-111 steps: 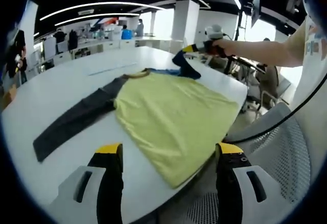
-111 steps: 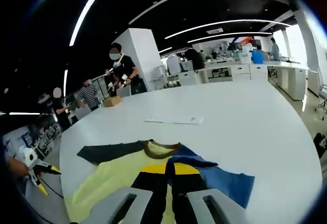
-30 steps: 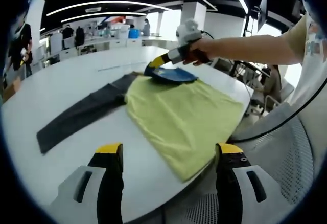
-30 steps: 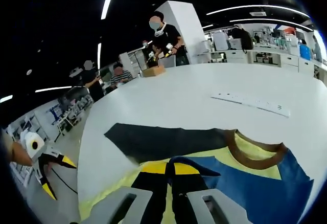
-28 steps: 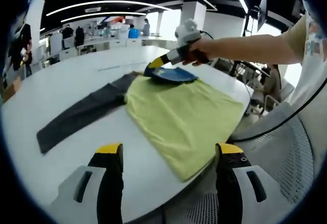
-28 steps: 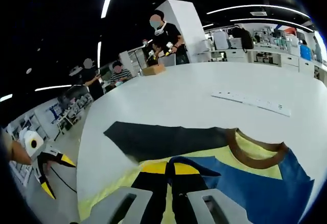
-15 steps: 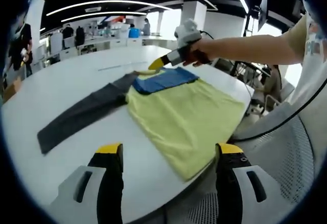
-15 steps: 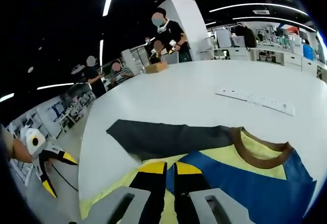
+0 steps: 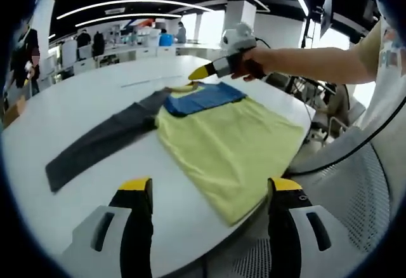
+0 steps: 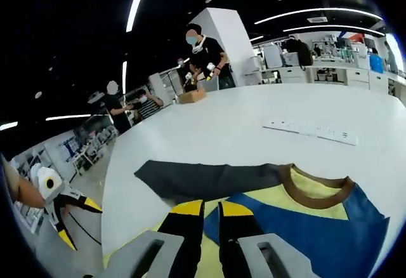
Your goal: Fold the garment on the visible template until the final outline fits inside the template.
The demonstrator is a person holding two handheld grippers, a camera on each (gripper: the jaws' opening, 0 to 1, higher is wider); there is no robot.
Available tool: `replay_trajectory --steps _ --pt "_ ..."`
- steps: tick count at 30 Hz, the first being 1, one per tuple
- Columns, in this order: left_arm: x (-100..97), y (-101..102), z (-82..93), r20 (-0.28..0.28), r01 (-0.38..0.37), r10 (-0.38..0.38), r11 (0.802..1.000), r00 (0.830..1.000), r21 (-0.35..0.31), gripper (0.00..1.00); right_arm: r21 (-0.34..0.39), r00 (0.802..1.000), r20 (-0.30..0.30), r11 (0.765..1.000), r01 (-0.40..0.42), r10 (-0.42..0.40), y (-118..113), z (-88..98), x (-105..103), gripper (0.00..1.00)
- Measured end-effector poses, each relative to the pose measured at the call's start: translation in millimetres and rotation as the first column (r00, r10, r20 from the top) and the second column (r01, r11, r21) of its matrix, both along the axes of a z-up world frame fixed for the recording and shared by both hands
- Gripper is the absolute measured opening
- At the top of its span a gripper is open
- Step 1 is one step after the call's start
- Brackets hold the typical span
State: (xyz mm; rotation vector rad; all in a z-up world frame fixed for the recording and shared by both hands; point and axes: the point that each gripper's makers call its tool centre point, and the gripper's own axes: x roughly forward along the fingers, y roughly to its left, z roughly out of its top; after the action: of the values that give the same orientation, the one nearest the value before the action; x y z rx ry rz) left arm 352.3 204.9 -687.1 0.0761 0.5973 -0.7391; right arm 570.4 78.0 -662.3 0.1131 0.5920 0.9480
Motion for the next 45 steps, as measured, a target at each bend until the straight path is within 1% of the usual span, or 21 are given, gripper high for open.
replay_trajectory --steps 4,13,14,17,21,30,41,45 --pt "1.0 -2.1 1.0 0.001 0.001 -0.001 1.0 1.0 -0.003 0.7 -0.055 0.998 0.063 0.998 -0.007 0.01 -12.3 3.9 0.8 0.1" --pt "2.7 -3.1 0.5 0.002 0.002 -0.002 1.0 1.0 -0.005 0.7 -0.131 0.989 0.141 0.991 -0.021 0.039 -42.7 10.4 -10.1 0.2" --pt "2.6 -3.4 0.1 0.001 0.003 -0.003 1.0 1.0 -0.003 0.7 -0.15 0.986 0.156 0.988 -0.025 0.049 -47.4 11.1 -12.7 0.21" --pt "2.7 -4.3 0.1 0.001 0.004 -0.004 1.0 1.0 -0.003 0.7 -0.178 0.982 0.176 0.983 -0.033 0.064 -56.4 12.5 -19.1 0.22" --pt "2.9 -5.4 2.4 0.005 0.008 -0.008 1.0 1.0 -0.003 0.7 -0.209 0.978 0.194 0.977 -0.033 0.075 -67.4 13.7 -28.0 0.27" --pt "3.0 -7.3 4.6 0.007 0.016 -0.016 1.0 1.0 -0.001 0.7 -0.22 0.98 0.19 0.975 -0.014 0.057 -87.2 8.1 -39.5 0.29" --pt "4.2 -8.5 7.5 0.011 0.017 -0.017 1.0 1.0 0.001 0.7 -0.21 0.981 0.195 0.977 0.026 0.016 -111.5 9.2 -47.5 0.34" --pt "4.4 -8.1 6.6 0.008 0.016 -0.016 1.0 1.0 0.006 0.7 -0.208 0.98 0.197 0.977 0.035 0.007 -118.8 10.4 -51.6 0.37"
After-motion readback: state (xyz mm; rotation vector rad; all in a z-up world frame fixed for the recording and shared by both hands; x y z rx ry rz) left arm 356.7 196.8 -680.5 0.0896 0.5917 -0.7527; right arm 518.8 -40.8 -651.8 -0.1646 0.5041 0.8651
